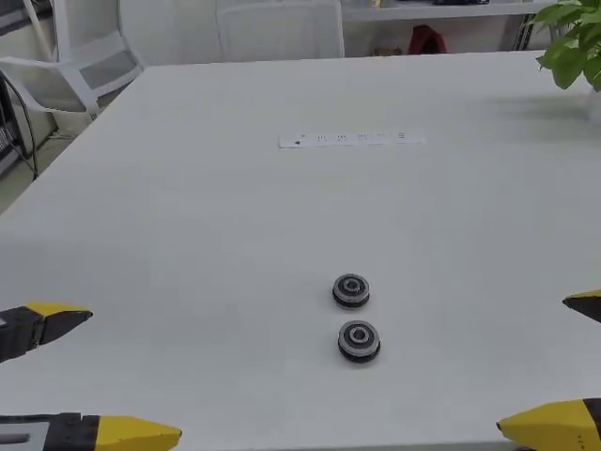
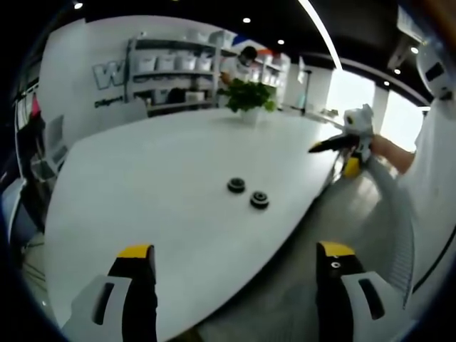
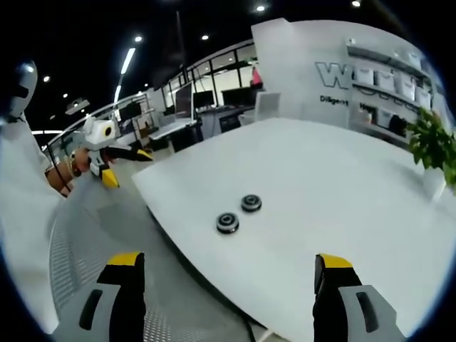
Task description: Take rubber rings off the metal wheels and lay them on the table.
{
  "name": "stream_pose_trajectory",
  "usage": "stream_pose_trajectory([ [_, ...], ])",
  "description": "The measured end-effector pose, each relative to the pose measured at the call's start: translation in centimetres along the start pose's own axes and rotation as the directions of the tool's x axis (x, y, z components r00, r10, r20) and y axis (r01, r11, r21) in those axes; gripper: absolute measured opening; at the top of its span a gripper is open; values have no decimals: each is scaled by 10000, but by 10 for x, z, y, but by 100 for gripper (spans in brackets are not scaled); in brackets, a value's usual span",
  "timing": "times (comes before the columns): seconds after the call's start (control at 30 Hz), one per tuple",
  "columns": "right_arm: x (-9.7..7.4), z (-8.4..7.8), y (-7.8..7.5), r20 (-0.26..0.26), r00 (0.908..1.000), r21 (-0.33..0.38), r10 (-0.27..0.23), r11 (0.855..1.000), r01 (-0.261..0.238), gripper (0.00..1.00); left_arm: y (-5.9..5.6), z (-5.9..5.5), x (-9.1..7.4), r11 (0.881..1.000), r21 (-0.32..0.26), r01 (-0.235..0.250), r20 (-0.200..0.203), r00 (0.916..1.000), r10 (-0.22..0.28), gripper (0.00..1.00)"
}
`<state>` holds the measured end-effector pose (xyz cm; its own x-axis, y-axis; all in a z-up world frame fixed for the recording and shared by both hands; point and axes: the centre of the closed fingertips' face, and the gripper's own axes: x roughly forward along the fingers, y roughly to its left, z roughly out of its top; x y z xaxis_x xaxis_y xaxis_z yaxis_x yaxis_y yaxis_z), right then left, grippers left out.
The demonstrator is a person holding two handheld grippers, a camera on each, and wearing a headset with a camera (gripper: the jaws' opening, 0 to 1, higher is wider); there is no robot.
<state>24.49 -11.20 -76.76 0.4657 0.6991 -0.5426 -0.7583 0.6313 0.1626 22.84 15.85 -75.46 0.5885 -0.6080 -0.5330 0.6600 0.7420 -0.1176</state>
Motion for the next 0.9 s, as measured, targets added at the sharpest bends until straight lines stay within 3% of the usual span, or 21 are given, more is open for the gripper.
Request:
stream_pose_trajectory([
  [0.9,2,0,0,142,9998,319,115,9994,-119,99,3,-6,2,9999,-140,48,-227,9997,-51,95],
])
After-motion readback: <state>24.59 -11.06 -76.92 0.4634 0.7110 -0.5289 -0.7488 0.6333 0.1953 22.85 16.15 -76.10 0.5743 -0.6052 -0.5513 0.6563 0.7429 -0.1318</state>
